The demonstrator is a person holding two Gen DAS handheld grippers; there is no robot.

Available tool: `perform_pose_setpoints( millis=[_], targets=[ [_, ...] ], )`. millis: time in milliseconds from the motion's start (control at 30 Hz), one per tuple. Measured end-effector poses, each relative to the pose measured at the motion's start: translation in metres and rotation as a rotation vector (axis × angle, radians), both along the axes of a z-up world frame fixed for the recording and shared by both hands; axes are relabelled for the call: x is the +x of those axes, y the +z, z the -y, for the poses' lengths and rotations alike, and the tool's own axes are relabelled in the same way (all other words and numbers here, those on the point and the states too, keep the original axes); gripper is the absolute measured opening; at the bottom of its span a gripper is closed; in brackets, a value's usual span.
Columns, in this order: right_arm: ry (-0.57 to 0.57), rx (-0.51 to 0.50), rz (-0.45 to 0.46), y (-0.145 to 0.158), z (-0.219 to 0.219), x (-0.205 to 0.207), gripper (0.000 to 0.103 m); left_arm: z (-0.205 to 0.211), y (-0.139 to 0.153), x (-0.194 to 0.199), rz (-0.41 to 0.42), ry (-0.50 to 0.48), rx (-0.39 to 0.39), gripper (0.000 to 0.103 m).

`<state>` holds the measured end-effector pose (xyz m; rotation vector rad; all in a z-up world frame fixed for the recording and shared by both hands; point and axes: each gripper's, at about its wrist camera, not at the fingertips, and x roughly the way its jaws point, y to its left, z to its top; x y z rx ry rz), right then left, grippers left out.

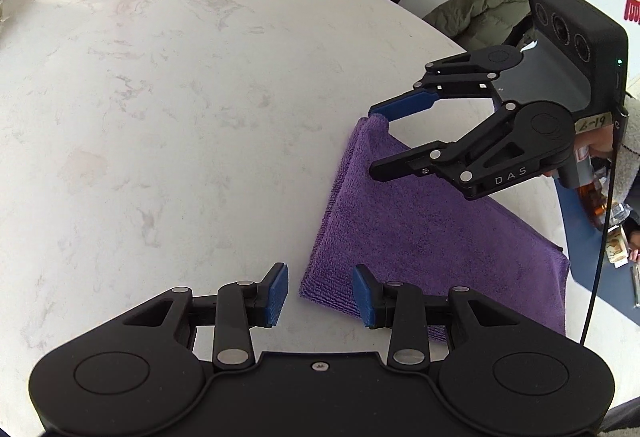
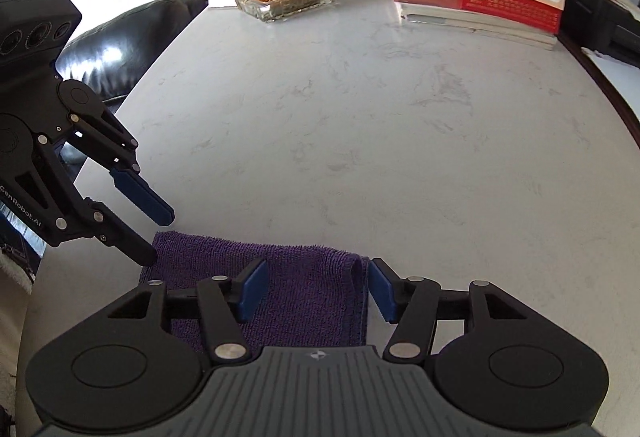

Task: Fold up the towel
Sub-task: 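Grasp the towel corner with the right gripper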

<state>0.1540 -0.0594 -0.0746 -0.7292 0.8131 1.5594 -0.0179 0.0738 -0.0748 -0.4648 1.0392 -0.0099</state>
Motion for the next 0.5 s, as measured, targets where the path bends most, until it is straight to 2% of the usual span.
perform_pose_setpoints(
  millis=[267, 500],
  targets=[
    [0.107, -0.032, -0.006, -0.007, -0.016, 0.007, 0.061, 0.007, -0.001, 0.003, -0.004, -0.067, 0.000, 0.033],
    [0.155, -0.056, -0.019, -0.006, -0.018, 0.011, 0.062, 0.008, -0.002, 0.002, -0.001, -0.072, -0.014, 0.033]
  ],
)
